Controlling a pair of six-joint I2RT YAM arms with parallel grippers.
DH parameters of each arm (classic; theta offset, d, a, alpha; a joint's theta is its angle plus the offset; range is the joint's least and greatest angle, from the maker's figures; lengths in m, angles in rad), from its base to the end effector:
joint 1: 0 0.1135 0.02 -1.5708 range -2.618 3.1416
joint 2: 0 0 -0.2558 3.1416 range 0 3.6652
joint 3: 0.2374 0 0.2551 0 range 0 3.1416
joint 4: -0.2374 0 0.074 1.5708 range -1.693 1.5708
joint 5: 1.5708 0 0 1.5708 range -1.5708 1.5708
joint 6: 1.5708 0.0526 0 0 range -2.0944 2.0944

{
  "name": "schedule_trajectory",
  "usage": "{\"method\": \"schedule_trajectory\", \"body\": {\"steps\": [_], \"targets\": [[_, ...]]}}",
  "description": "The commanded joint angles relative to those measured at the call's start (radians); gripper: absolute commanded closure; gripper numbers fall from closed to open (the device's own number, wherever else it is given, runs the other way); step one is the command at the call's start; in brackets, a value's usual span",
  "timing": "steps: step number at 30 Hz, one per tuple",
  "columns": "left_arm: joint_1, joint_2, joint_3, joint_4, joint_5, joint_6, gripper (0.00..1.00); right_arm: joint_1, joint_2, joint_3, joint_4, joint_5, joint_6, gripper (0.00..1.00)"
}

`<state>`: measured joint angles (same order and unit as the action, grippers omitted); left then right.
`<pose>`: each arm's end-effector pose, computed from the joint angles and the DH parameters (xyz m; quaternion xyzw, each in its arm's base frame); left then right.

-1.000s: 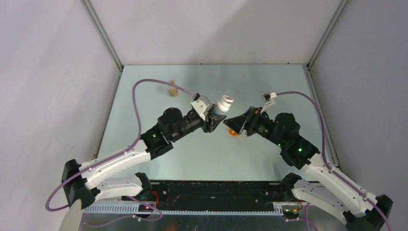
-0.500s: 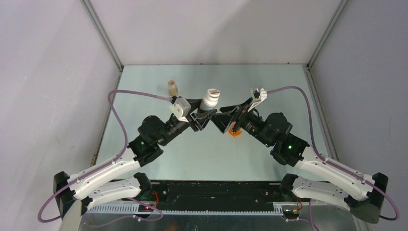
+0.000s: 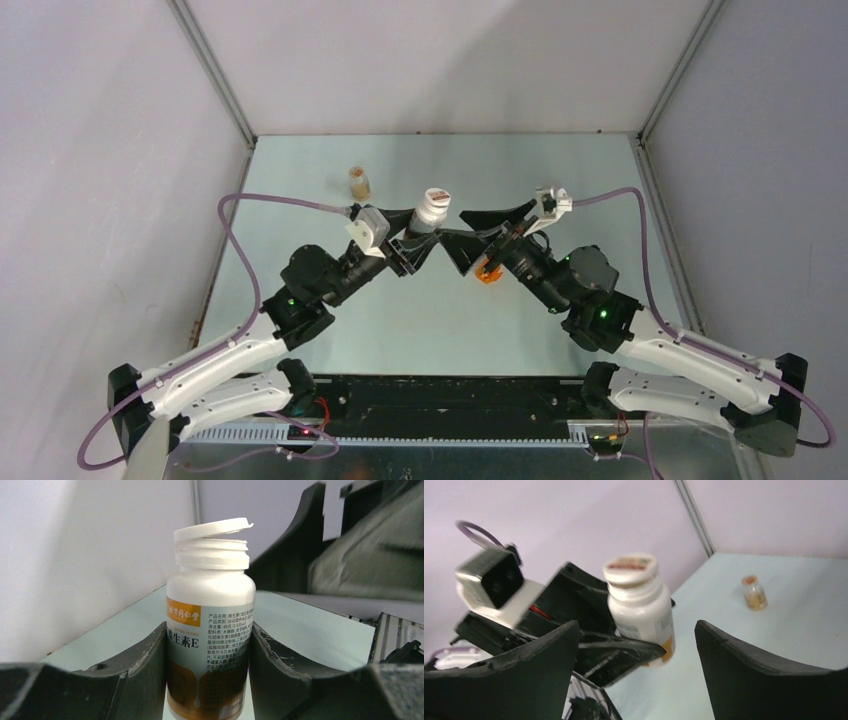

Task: Sort the pills into containers

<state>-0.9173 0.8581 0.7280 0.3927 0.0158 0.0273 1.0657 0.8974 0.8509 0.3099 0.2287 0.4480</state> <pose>0.1383 -0.1820 0.3672 0.2824 0.5390 -0.3459 0.7142 0.1226 0.1971 0.3945 -0.0973 0.6031 0.4911 0.6210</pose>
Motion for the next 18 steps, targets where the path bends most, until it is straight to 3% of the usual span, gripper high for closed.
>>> {"method": "schedule_trajectory", "body": {"steps": [1,8,18], "targets": [[0.011,-0.011,0.001,0.025,0.03,0.02,1.0,0.019,-0.025,0.001,0.16,0.07,-0.065,0.1],[0.01,0.003,0.017,-0.027,0.09,0.034,1.0,0.02,0.08,0.113,0.008,0.073,-0.093,0.12],[0.009,0.03,0.03,-0.04,0.126,0.025,1.0,0.02,0.129,0.187,-0.147,0.123,-0.061,0.32]]}}
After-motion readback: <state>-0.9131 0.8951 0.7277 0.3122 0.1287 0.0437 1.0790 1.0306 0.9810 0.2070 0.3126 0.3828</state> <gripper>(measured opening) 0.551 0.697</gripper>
